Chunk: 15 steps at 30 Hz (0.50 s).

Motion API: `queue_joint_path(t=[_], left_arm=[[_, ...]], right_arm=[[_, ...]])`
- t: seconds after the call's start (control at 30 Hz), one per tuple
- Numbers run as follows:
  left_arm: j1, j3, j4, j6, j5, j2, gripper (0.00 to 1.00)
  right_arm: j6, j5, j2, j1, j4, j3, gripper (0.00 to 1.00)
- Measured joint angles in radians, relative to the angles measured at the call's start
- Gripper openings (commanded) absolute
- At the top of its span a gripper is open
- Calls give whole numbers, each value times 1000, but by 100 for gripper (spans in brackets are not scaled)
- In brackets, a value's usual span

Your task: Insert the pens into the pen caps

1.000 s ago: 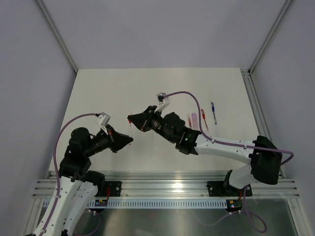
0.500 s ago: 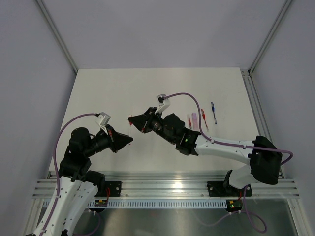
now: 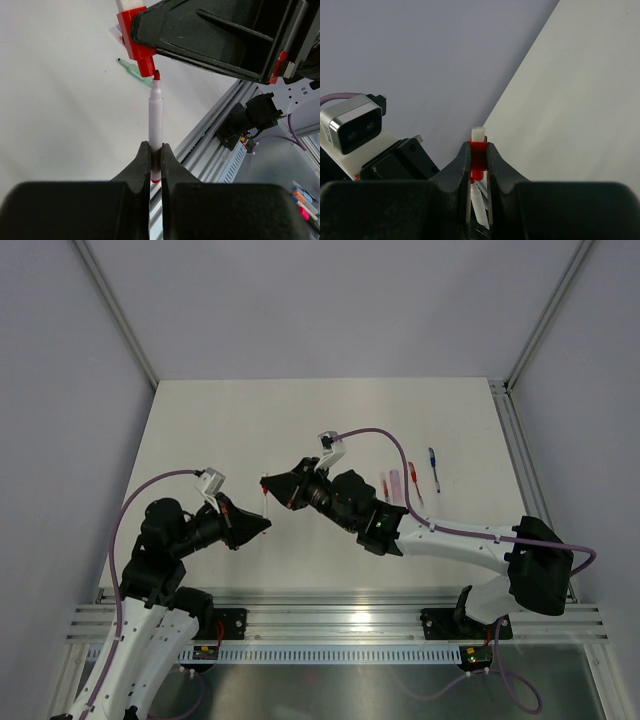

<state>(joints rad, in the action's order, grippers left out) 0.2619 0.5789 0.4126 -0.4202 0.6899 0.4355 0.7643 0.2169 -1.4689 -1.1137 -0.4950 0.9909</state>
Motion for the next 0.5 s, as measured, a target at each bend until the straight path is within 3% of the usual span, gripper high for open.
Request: queue_joint_path(t=[0.5], left_arm=[[0,0,-3,0,5,0,0]], right_arm=[[0,1,2,0,3,10,0]])
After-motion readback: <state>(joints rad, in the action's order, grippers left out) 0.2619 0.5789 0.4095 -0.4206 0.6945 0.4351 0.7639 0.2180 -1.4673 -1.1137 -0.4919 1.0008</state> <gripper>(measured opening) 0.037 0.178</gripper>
